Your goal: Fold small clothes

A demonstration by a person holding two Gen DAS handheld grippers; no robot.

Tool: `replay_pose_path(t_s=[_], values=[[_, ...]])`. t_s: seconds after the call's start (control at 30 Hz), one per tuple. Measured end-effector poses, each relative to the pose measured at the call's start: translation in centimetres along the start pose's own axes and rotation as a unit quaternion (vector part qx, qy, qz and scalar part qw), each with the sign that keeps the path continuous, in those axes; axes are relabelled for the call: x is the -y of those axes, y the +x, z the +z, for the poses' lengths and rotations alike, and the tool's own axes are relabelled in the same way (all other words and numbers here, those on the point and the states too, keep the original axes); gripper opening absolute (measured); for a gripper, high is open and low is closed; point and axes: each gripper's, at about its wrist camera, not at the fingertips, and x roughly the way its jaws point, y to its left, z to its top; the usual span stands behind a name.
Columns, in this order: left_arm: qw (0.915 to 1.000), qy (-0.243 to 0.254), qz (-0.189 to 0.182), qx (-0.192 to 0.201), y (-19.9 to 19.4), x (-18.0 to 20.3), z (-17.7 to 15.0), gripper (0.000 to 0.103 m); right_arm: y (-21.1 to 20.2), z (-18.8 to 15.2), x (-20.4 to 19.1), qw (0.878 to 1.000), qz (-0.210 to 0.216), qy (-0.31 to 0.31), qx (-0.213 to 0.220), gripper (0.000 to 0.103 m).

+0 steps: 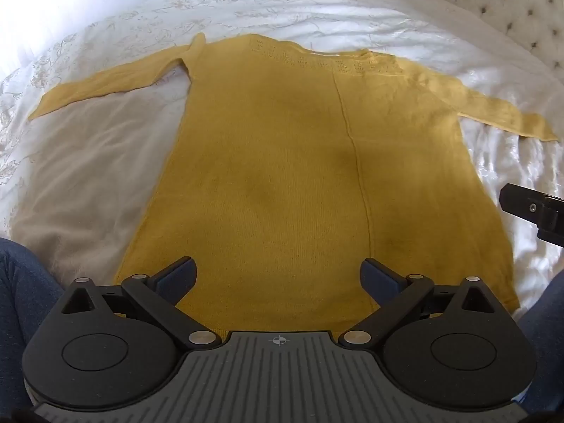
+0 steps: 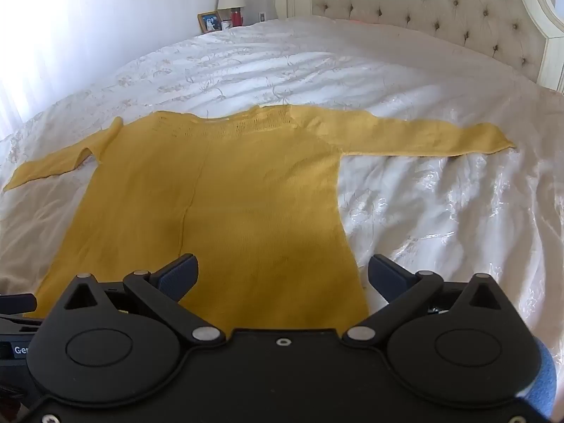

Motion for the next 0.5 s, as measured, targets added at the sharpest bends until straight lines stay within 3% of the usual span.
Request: replay_pose_path(t_s=[0.5], values=[[1.0, 0.001, 0.0, 0.001, 0.2, 0.37, -0.14, 0.101, 0.36, -0.14, 0.15, 1.0, -0.002, 0.001, -0.005, 0.102]])
